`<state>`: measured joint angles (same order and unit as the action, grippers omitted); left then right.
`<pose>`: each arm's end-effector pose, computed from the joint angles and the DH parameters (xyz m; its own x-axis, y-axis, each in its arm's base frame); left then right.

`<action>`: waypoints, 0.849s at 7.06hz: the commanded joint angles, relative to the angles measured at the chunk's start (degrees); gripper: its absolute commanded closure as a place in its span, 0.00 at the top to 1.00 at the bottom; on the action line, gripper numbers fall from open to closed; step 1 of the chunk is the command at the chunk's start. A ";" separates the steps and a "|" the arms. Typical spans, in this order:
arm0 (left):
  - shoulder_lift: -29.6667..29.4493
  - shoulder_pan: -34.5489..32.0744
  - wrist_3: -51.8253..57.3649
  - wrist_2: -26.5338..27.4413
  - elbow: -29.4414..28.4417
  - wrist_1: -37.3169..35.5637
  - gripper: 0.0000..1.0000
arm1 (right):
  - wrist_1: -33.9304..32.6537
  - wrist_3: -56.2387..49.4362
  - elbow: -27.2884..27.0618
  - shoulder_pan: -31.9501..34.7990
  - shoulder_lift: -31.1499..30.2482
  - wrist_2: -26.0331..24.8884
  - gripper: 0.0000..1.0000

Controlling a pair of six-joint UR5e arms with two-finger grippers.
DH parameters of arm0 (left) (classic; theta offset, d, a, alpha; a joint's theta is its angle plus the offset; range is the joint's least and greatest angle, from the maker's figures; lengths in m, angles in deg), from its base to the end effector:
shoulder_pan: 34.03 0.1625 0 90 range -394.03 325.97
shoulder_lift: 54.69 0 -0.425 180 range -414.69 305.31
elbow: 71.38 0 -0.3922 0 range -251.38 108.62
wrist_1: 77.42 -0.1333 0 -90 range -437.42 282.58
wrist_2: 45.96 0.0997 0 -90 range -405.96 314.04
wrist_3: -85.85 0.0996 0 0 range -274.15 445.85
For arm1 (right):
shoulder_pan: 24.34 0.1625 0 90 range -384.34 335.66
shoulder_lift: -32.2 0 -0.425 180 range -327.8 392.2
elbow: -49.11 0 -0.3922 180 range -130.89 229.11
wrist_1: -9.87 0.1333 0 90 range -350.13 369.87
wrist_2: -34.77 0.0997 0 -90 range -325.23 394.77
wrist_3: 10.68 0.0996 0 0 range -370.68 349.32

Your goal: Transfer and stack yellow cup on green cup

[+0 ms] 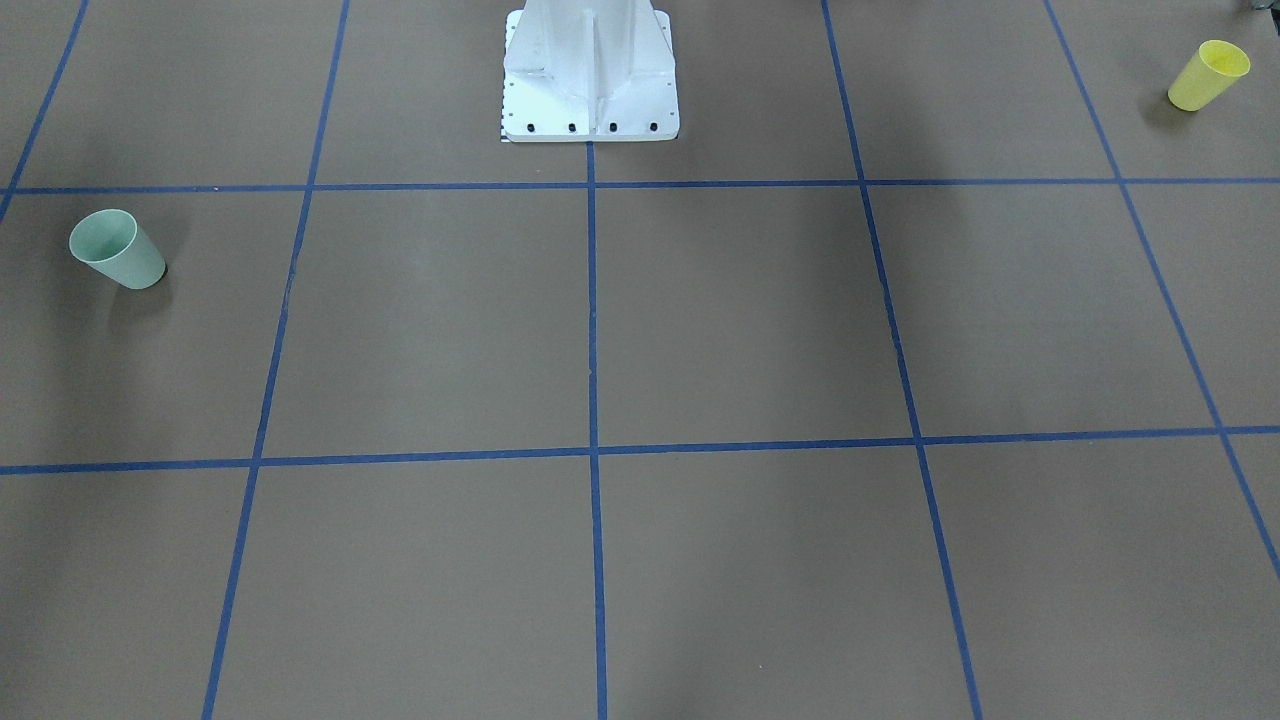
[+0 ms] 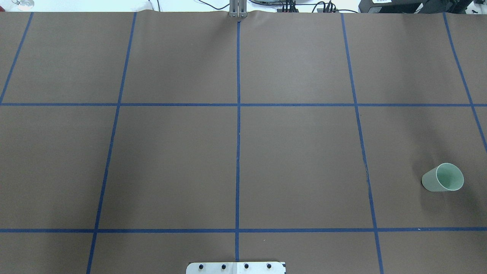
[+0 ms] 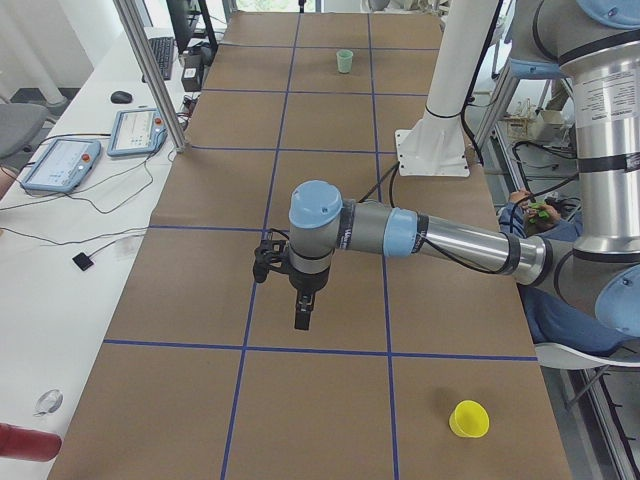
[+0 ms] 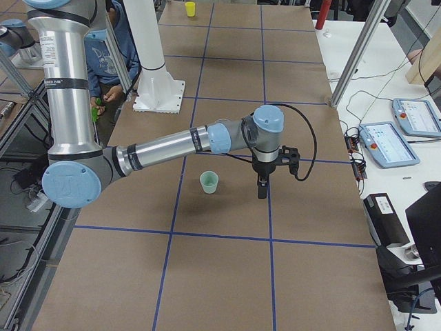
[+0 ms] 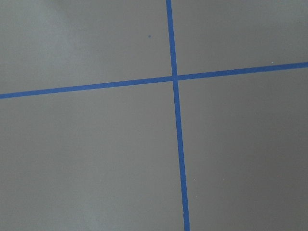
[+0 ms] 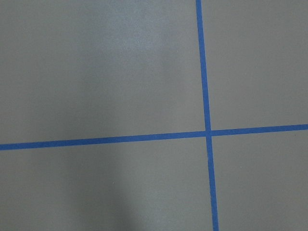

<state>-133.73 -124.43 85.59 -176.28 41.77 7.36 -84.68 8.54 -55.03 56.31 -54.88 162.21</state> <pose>-0.0717 -0.4102 0.5602 0.7629 0.0687 -0.6428 0.0104 0.9929 0.1184 -0.0112 -0.5161 0.5275 0.7718 0.0726 0.6317 -0.1011 0.9948 0.0092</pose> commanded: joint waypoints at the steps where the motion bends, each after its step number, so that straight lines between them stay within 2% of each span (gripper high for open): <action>1: 0.55 0.06 0.17 -2.04 -0.04 0.21 1.00 | 0.33 0.20 2.08 -0.67 -1.06 1.13 1.00; 6: 1.00 0.50 0.18 -2.91 -1.44 0.74 1.00 | 0.33 0.20 1.75 -0.67 -1.07 2.90 1.00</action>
<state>-132.81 -123.95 86.04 -178.53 40.73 8.07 -84.28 8.73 -53.31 55.64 -55.89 164.75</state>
